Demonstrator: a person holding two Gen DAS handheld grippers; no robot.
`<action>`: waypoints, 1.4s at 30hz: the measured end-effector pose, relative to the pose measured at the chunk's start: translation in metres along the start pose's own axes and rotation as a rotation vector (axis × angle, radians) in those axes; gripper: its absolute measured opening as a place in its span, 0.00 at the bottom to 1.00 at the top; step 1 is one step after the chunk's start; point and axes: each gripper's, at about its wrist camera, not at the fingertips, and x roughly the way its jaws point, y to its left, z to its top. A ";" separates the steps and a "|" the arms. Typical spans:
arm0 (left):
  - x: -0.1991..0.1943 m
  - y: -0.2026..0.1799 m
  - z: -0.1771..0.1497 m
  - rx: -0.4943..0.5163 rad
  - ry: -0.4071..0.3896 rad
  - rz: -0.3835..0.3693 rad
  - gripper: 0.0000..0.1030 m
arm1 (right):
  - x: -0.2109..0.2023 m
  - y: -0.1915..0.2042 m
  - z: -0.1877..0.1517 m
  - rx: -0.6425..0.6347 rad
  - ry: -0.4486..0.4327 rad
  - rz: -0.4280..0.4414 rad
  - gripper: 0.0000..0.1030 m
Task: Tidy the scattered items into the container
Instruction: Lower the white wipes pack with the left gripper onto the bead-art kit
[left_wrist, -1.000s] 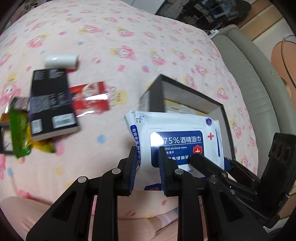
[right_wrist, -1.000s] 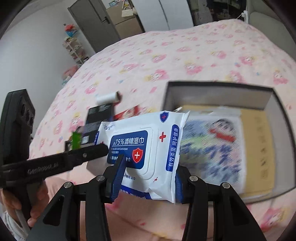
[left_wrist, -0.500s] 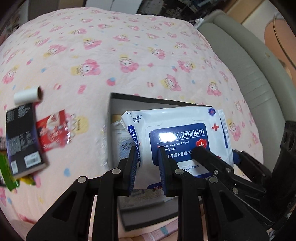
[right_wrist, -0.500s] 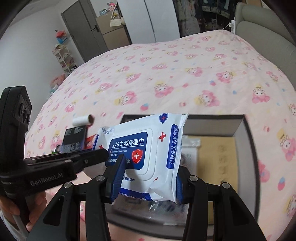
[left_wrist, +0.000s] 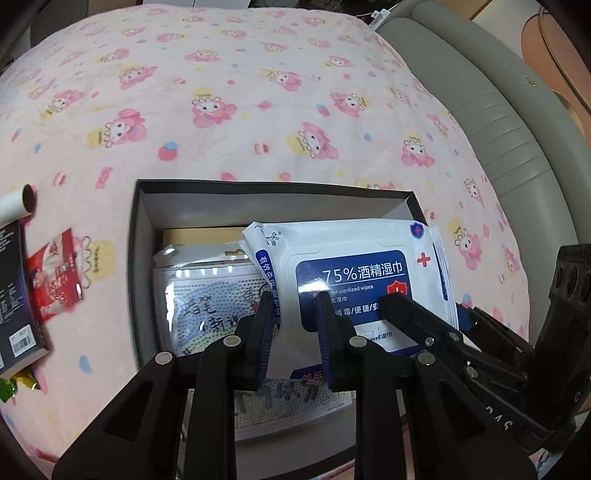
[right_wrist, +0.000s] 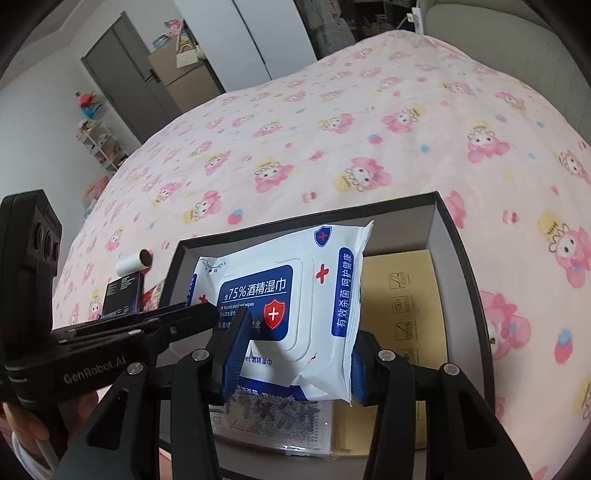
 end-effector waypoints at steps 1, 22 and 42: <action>0.004 0.000 0.002 -0.001 0.006 -0.002 0.20 | 0.002 -0.001 0.000 0.002 0.005 -0.006 0.41; 0.053 0.005 -0.024 -0.028 0.060 0.005 0.26 | 0.032 -0.039 -0.004 0.080 0.117 -0.169 0.43; 0.058 -0.024 -0.048 0.078 0.194 -0.034 0.26 | 0.004 -0.041 -0.024 0.074 0.089 -0.143 0.43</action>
